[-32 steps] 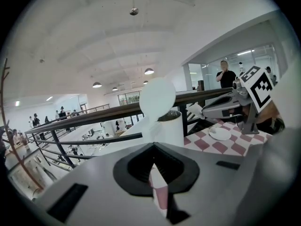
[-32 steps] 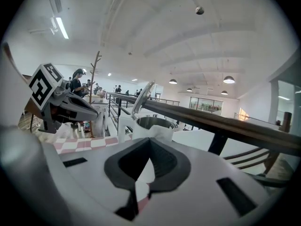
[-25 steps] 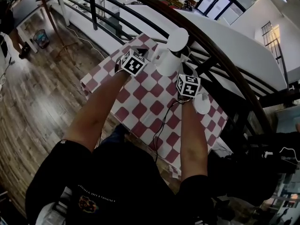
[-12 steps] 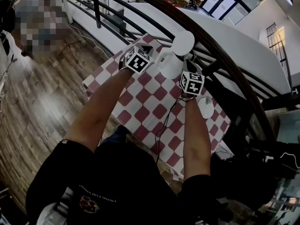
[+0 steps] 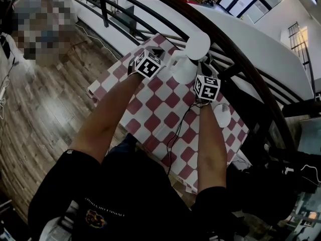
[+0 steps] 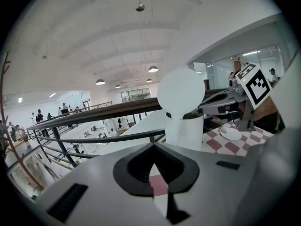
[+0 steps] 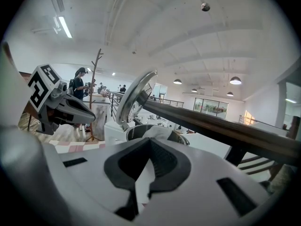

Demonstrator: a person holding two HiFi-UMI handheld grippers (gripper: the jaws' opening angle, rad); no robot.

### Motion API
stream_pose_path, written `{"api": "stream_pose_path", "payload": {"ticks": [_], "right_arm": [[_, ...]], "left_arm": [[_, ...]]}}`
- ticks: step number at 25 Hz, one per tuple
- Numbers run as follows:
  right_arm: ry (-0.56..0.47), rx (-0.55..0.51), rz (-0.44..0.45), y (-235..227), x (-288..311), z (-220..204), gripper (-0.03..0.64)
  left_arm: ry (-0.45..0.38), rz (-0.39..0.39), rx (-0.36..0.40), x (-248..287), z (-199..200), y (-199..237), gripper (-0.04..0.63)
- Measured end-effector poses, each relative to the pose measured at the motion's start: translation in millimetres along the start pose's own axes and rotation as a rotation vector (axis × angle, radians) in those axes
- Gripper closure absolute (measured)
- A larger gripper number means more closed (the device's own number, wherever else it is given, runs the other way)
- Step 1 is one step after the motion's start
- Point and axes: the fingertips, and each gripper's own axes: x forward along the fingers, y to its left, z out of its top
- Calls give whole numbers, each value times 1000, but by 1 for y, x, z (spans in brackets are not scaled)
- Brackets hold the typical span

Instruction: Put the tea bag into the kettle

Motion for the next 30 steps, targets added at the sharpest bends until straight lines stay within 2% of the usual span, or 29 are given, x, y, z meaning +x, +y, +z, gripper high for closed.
{"api": "stream_pose_path", "payload": {"ticks": [4, 10, 19, 25, 30], "right_arm": [[-14, -13, -10, -1, 2, -1, 600], [-53, 31, -10, -2, -1, 5, 569], [-69, 48, -36, -6, -9, 9, 568], [-97, 55, -55, -14, -20, 21, 568], [-156, 56, -55, -21, -30, 49, 568]], "left_arm": [[6, -2, 0, 3, -3, 0, 595], [10, 1, -2, 2, -6, 1, 595], [9, 10, -1, -5, -6, 2, 595], [-1, 5, 4, -9, 0, -4, 595], [-8, 5, 13, -12, 3, -6, 595]]}}
